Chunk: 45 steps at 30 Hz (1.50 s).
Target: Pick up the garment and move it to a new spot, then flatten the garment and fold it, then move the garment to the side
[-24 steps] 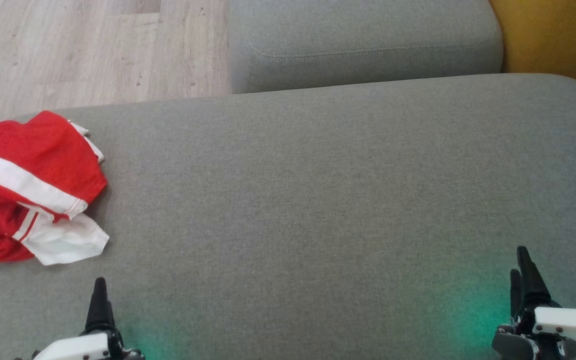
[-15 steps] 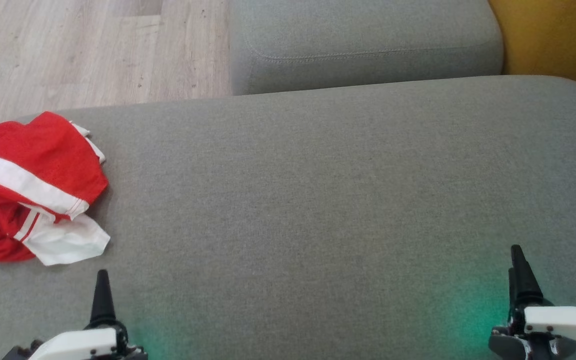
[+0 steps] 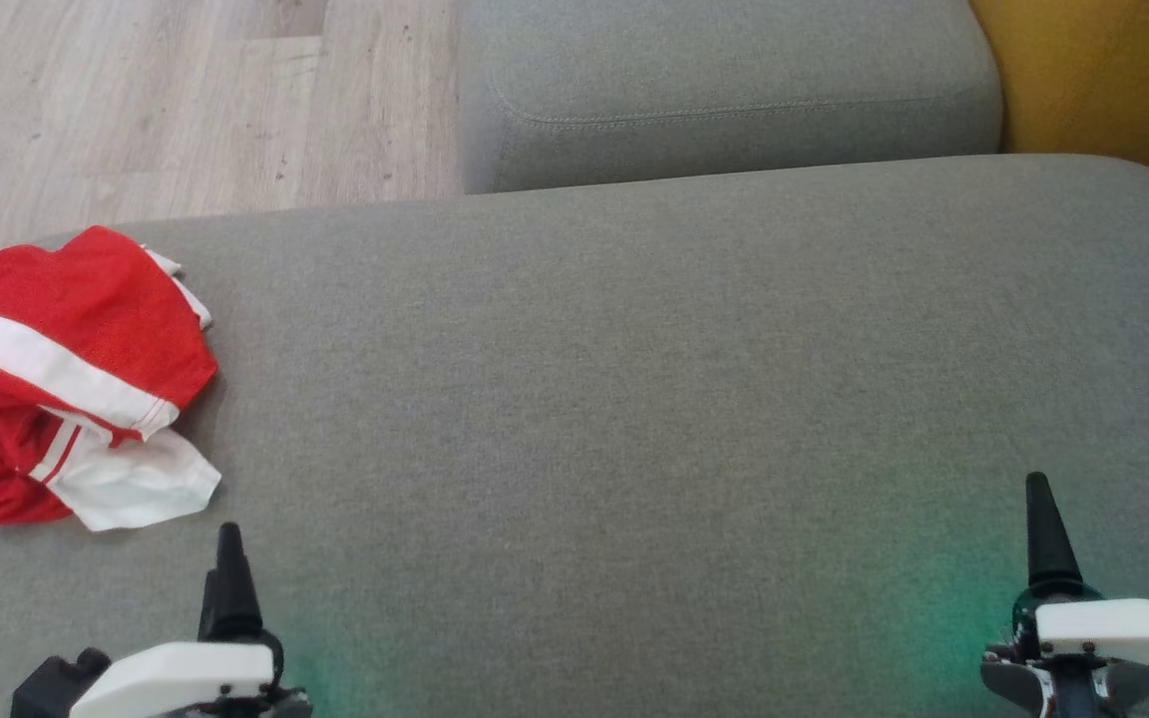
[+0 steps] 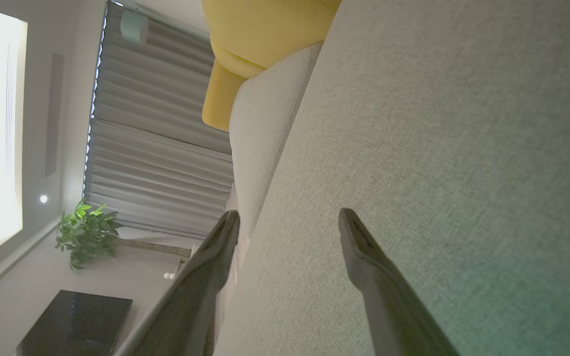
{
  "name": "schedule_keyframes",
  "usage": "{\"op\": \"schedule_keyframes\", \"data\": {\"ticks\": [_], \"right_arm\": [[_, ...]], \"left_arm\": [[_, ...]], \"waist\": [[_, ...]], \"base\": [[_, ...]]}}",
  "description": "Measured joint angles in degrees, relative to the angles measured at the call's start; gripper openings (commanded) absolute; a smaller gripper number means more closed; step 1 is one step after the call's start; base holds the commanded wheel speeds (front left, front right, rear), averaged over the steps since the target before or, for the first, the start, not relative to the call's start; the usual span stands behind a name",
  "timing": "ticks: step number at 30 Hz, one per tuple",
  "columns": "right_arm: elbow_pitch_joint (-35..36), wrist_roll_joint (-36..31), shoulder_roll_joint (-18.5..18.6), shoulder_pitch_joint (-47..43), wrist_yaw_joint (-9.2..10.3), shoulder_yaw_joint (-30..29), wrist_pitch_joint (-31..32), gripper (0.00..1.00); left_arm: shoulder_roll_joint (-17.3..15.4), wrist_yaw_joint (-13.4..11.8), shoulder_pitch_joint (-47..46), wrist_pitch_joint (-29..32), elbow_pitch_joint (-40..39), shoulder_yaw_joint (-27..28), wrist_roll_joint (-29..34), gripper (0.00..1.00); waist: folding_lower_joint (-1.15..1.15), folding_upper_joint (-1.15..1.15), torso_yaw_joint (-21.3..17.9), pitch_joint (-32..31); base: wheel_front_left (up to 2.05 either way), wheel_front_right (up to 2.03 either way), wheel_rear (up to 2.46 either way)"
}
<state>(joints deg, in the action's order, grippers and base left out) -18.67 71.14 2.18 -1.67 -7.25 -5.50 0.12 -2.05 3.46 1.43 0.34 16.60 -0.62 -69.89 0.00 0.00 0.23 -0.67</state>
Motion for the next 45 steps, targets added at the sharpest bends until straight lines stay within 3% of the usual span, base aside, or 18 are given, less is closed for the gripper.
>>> {"op": "schedule_keyframes", "data": {"ticks": [45], "right_arm": [[8.2,-39.5,0.0,0.0,0.0,5.6,-7.3,1.0]], "left_arm": [[-0.1,-6.1,-0.5,-7.6,-7.2,-8.3,34.6,1.0]], "waist": [[0.0,0.0,1.4,0.0]], "base": [[0.0,0.0,0.0]]}}
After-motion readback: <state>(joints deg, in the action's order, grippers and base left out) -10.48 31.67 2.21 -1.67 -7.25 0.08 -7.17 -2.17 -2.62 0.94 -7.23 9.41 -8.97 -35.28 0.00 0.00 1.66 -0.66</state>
